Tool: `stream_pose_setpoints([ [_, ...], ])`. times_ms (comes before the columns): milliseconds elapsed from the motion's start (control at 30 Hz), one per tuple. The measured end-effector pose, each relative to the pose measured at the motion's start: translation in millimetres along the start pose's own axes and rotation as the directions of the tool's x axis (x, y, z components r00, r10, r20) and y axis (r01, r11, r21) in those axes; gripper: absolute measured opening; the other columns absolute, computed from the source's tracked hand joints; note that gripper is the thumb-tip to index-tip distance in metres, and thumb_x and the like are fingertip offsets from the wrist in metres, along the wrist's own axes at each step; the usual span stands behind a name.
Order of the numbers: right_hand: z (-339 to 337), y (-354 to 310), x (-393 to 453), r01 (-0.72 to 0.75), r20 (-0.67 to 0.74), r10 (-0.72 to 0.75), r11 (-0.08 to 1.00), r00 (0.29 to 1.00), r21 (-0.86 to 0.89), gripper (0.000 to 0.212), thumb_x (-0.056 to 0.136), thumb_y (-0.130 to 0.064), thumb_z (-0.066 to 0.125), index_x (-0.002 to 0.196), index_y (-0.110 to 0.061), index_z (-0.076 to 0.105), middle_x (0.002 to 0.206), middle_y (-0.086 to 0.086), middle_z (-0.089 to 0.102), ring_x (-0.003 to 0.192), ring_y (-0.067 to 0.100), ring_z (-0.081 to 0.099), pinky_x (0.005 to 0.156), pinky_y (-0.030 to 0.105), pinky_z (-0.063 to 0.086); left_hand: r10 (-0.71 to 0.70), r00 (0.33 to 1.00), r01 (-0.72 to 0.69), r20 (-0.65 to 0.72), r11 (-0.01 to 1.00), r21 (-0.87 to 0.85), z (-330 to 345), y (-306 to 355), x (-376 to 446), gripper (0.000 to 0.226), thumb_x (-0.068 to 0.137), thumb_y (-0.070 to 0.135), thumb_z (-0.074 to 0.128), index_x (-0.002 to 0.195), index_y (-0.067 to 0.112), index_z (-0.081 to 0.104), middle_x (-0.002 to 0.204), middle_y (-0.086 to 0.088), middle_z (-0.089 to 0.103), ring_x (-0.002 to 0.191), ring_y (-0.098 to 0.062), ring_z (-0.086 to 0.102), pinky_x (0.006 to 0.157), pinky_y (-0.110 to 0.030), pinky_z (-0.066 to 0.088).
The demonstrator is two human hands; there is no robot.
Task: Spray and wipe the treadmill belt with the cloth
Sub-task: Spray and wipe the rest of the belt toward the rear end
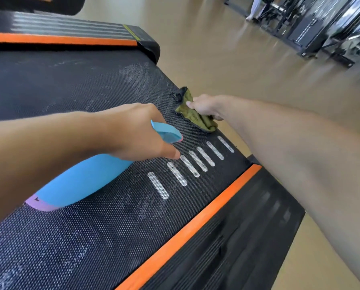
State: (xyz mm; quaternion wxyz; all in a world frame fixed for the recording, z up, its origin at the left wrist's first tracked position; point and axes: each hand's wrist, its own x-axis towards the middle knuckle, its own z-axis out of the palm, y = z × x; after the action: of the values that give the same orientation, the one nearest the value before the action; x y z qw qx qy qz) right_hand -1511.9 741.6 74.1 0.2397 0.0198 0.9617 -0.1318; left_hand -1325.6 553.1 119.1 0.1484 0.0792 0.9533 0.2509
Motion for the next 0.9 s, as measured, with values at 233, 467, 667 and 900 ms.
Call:
stream_pose_setpoints([
  [233,-3,-5,-3,-0.012,0.015,0.014,0.989,1.0,-0.144,0.062,0.105,-0.042,0.03,0.155,-0.01,0.013,0.161,0.013,0.013,0.146,0.034,0.02,0.115,0.049,0.021,0.018,0.999,-0.019,-0.03,0.999,-0.042,-4,-2,-7,0.042,0.068,0.074,0.073,0.072,0.034,0.057,0.072,0.004,0.056,0.068,-0.016,0.055,0.062,-0.032,0.043],
  [467,-3,-4,0,-0.014,-0.01,0.012,0.984,1.0,-0.178,0.062,0.105,-0.042,0.03,0.154,-0.008,0.015,0.161,0.014,0.015,0.145,0.035,0.021,0.115,0.049,0.021,0.061,0.998,-0.062,-0.009,0.996,-0.067,0,4,-12,0.042,0.065,0.074,0.069,0.082,0.037,0.068,0.081,0.007,0.065,0.078,-0.015,0.064,0.074,-0.032,0.055],
  [667,-3,-5,2,-0.014,-0.012,0.012,0.984,1.0,-0.177,0.061,0.105,-0.041,0.029,0.154,-0.008,0.014,0.161,0.014,0.015,0.145,0.035,0.022,0.114,0.048,0.023,0.03,0.999,-0.034,-0.028,0.981,-0.191,-13,-8,-18,0.058,0.047,0.084,0.063,0.084,0.041,0.074,0.07,0.012,0.075,0.075,-0.01,0.069,0.085,-0.039,0.059],
  [900,8,4,-4,0.076,0.003,-0.076,0.986,0.997,-0.15,0.06,0.106,-0.04,0.023,0.155,-0.01,0.005,0.163,0.009,0.005,0.149,0.029,0.01,0.118,0.044,0.012,0.032,0.998,-0.038,-0.044,0.99,-0.139,-10,-3,-21,0.046,0.049,0.085,0.063,0.074,0.047,0.071,0.073,0.008,0.069,0.077,-0.015,0.067,0.077,-0.035,0.058],
])
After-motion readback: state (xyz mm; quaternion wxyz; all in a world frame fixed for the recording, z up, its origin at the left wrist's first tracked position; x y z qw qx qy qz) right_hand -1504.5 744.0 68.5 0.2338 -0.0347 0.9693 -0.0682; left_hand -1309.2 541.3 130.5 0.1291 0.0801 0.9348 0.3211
